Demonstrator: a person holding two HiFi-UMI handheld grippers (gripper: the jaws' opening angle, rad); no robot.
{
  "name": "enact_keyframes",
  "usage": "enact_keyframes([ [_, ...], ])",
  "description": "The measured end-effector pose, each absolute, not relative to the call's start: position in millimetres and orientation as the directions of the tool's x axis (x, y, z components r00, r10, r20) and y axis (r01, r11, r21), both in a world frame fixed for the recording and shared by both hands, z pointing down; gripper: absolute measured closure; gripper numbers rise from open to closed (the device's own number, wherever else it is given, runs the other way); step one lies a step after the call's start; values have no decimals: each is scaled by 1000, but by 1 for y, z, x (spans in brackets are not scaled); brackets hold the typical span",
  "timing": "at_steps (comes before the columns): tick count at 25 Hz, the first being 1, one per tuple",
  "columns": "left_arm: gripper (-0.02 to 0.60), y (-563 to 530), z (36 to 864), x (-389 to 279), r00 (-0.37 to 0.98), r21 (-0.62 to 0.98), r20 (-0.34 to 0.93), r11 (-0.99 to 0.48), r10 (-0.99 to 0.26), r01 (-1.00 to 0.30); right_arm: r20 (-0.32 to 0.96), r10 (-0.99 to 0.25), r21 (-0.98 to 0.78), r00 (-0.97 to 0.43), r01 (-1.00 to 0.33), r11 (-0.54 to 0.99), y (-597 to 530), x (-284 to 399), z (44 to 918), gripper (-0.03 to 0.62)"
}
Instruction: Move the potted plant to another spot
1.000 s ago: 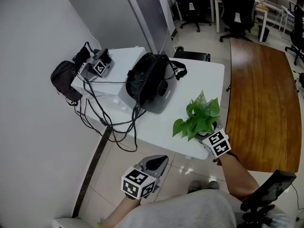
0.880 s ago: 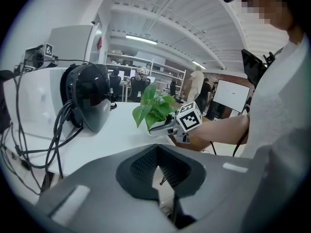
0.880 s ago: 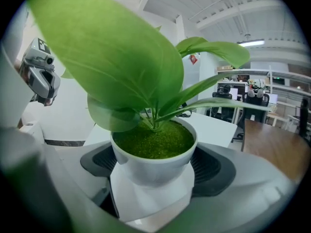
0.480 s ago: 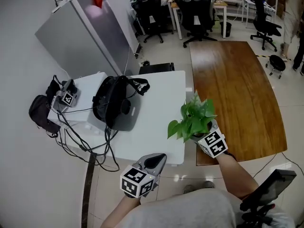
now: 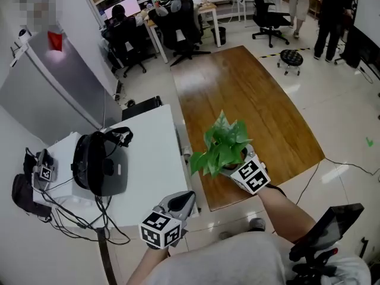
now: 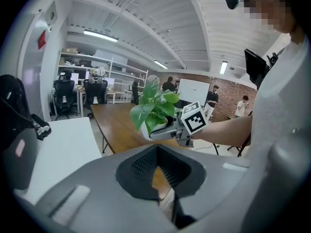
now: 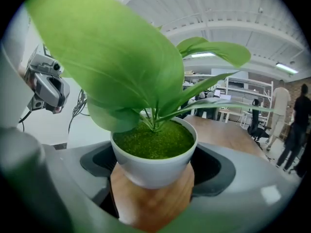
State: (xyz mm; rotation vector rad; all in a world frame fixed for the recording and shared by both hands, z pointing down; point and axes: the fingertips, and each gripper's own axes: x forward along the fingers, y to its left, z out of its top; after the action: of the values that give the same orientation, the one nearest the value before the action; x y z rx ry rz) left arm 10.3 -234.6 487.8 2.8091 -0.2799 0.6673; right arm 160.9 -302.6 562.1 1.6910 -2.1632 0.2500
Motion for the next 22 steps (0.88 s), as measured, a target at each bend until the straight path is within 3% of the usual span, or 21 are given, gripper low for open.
enact_keyframes([
  [11,595,-195,485,105,895,207,445,-975,19,-82,405,-912,104,-56,-989,107,-235,260,548,126],
  [22,595,-181,488,219,895,200,438,-980,87,-3,400,-917,108,8,-993,39,-207,373,548,126],
])
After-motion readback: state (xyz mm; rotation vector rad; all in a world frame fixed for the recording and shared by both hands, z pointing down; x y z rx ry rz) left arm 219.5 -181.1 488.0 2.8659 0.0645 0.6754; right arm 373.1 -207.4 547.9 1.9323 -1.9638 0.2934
